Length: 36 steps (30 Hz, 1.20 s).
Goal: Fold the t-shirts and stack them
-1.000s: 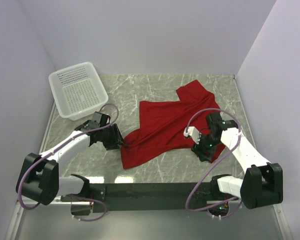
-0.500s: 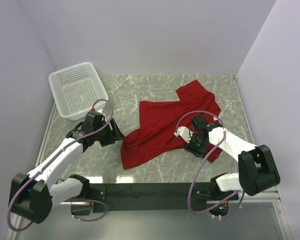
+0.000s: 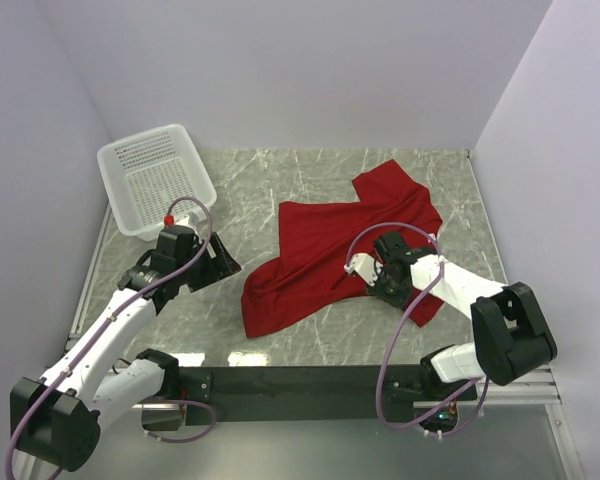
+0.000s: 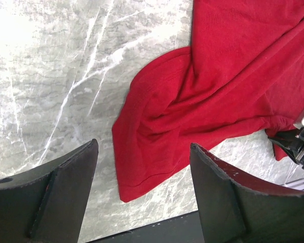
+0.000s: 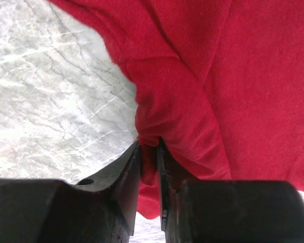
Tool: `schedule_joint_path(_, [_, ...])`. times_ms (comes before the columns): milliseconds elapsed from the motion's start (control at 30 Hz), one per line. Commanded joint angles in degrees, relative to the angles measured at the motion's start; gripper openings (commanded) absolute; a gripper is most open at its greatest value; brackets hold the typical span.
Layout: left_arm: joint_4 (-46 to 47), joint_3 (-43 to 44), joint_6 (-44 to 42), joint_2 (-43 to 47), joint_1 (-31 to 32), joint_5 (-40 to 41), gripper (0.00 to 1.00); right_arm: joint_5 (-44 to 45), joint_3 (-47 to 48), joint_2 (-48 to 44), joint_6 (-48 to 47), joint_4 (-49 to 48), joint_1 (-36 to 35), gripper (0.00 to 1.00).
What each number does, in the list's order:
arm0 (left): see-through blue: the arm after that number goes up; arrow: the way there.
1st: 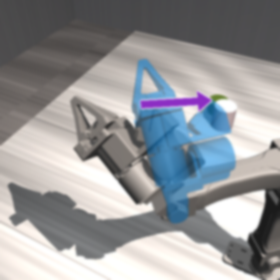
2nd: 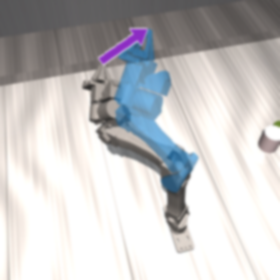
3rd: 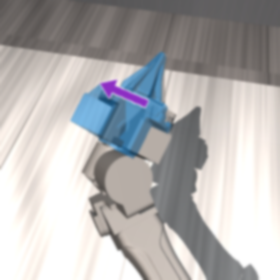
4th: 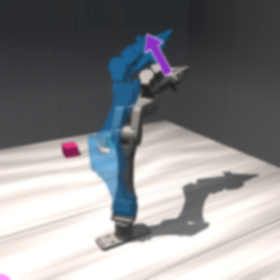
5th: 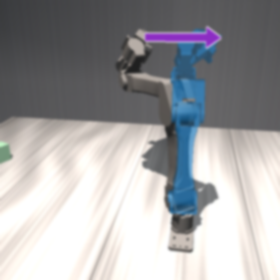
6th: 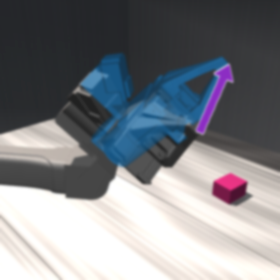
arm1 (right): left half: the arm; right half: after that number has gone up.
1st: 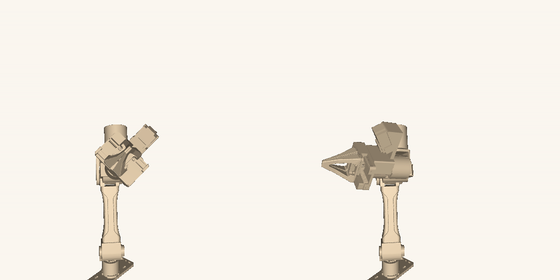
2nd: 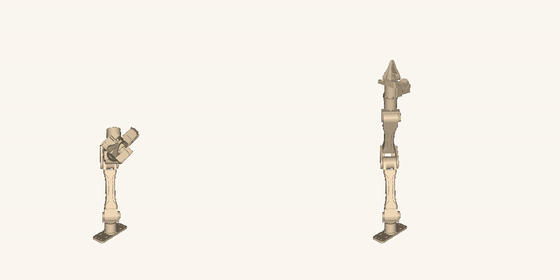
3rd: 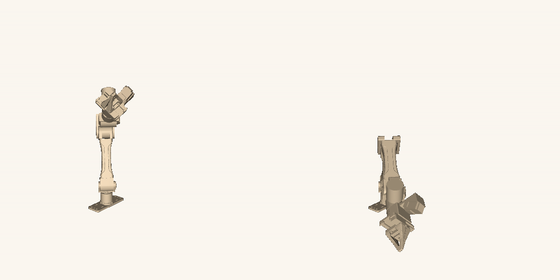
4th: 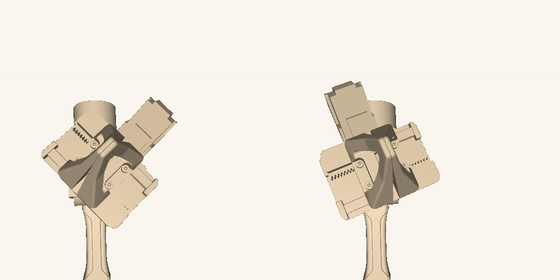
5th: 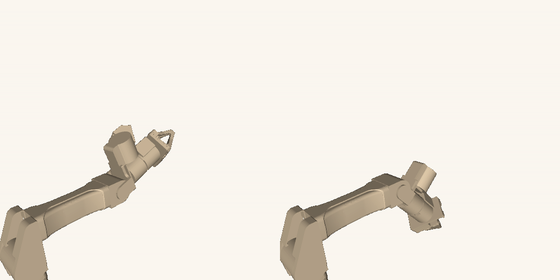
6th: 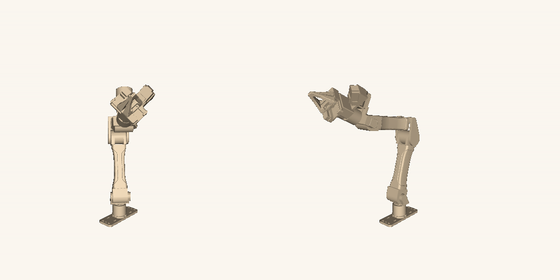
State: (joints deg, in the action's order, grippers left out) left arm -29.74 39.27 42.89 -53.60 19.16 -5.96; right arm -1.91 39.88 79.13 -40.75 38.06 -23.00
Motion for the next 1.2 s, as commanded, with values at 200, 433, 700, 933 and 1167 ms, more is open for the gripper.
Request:
schedule_joint_path(200, [0.6,-1.0,0.1,1.5,-0.4,-0.1,0.78,-3.0,4.7,-5.9,0.1,6.5,-0.5,0.14])
schedule_joint_path(433, [1.0,-1.3,0.2,0.6,-0.4,-1.2,0.78,-9.8,6.1,-8.6,-1.9,12.8,-0.6,0.00])
schedule_joint_path(700, [1.9,-1.5,0.2,-0.7,-0.5,-1.6,0.78,-19.4,8.8,-12.4,-11.6,25.6,-0.5,0.00])
schedule_joint_path(933, [2.8,-1.6,0.0,-1.4,-0.5,-2.7,0.78,-18.3,6.3,-14.6,-11.4,25.7,-0.5,0.00])
schedule_joint_path(1167, [4.2,-2.0,0.0,-2.9,-0.5,-4.2,0.78,-17.0,3.0,-9.7,-8.0,21.9,-1.3,0.11])
